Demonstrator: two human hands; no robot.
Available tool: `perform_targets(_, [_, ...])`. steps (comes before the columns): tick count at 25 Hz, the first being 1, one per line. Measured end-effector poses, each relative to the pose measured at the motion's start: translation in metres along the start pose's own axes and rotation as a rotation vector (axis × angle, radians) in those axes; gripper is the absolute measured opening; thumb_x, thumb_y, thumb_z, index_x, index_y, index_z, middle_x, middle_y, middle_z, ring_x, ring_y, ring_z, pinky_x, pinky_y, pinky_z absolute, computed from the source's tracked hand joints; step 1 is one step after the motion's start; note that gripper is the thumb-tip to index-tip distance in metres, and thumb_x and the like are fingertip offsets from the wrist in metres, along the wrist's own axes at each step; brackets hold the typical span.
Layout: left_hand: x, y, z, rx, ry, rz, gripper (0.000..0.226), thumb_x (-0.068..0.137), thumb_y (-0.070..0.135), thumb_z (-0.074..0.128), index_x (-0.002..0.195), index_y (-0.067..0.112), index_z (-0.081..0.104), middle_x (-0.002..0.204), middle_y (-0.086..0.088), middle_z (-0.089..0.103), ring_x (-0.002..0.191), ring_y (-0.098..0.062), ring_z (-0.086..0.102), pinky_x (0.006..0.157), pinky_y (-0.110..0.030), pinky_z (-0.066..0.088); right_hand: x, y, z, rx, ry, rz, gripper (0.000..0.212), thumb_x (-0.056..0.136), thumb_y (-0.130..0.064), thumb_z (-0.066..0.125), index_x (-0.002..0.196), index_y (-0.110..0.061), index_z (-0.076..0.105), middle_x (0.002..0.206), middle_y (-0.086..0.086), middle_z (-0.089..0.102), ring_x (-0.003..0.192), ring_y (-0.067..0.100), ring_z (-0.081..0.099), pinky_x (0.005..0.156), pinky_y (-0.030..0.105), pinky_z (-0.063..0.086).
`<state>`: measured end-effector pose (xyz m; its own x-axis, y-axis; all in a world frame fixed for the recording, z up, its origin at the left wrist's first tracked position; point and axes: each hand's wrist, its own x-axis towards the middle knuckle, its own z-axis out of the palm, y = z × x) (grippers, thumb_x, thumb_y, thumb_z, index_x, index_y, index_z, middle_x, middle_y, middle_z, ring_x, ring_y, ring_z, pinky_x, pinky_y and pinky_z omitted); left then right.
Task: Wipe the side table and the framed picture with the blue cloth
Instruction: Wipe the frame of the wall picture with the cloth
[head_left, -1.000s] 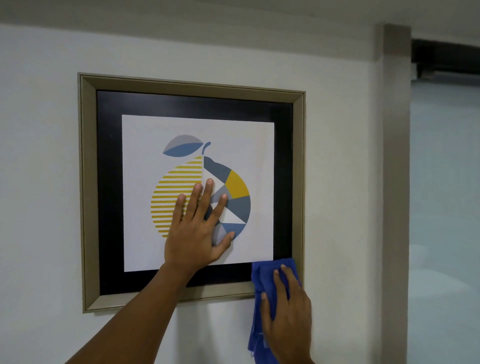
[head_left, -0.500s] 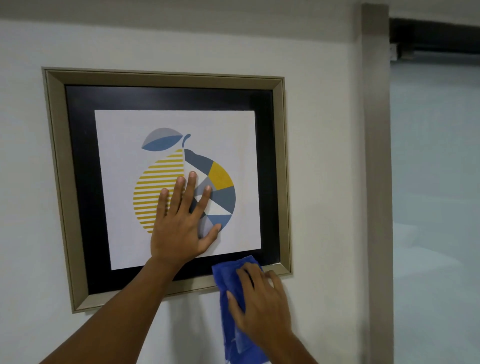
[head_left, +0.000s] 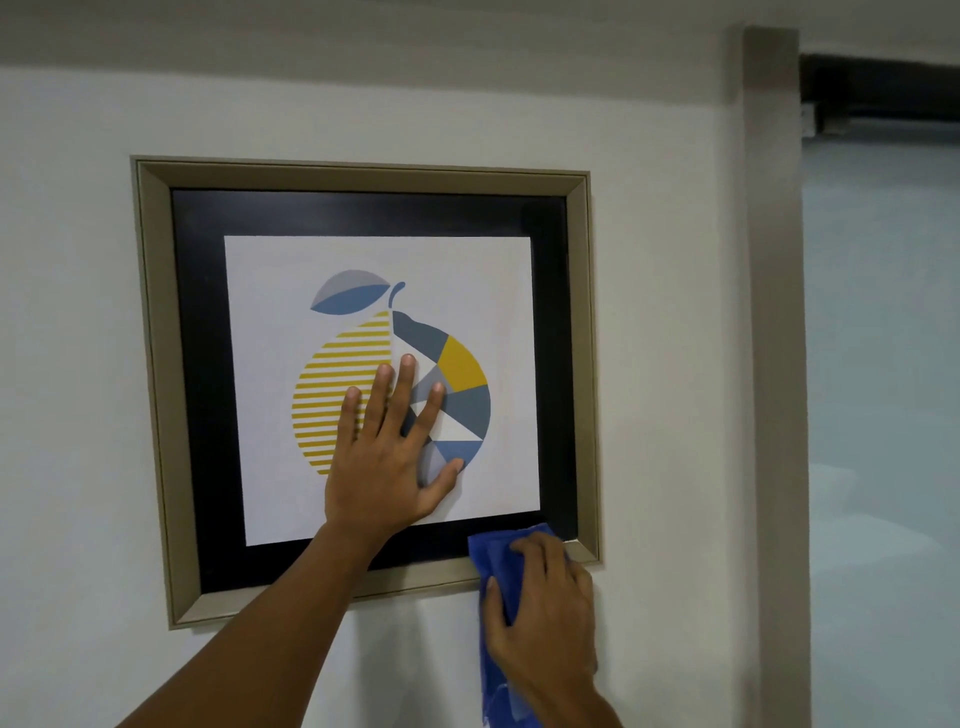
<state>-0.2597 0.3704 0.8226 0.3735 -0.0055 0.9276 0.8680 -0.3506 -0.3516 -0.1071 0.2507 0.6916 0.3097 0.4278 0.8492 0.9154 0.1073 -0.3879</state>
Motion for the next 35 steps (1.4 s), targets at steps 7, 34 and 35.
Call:
perform_targets(7, [-0.002,-0.003,-0.001,-0.015,-0.016,-0.004,0.086,0.093,0.073,0.034,0.162,0.024,0.019,0.172,-0.013,0.012,0.159,-0.034,0.008,0.127,-0.055,0.010,-0.006,0.048,-0.023,-0.282,-0.078,-0.172,0.065,0.091,-0.061,0.036,0.122,-0.012,0.066,0.126,0.004,0.066,0.102,0.020,0.070,0.087,0.037,0.054])
perform_targets(34, [-0.001,-0.003,-0.004,-0.021,-0.036,-0.005,0.086,0.093,0.075,0.032,0.161,0.024,0.023,0.172,-0.013,0.014,0.158,-0.035,0.011,0.126,-0.056,0.012,0.005,-0.005,-0.031,-0.284,-0.382,0.000,0.085,0.070,-0.090,0.027,0.100,-0.026,0.074,0.110,0.002,0.072,0.086,0.021,0.074,0.072,0.039,0.060])
perform_targets(35, [-0.001,-0.004,-0.004,-0.028,-0.044,-0.005,0.086,0.093,0.075,0.032,0.161,0.024,0.024,0.172,-0.013,0.014,0.158,-0.035,0.011,0.126,-0.056,0.012,0.006,0.005,-0.034,-0.285,-0.453,0.053,0.091,0.074,-0.090,0.018,0.101,-0.025,0.075,0.111,0.005,0.073,0.085,0.022,0.074,0.070,0.041,0.059])
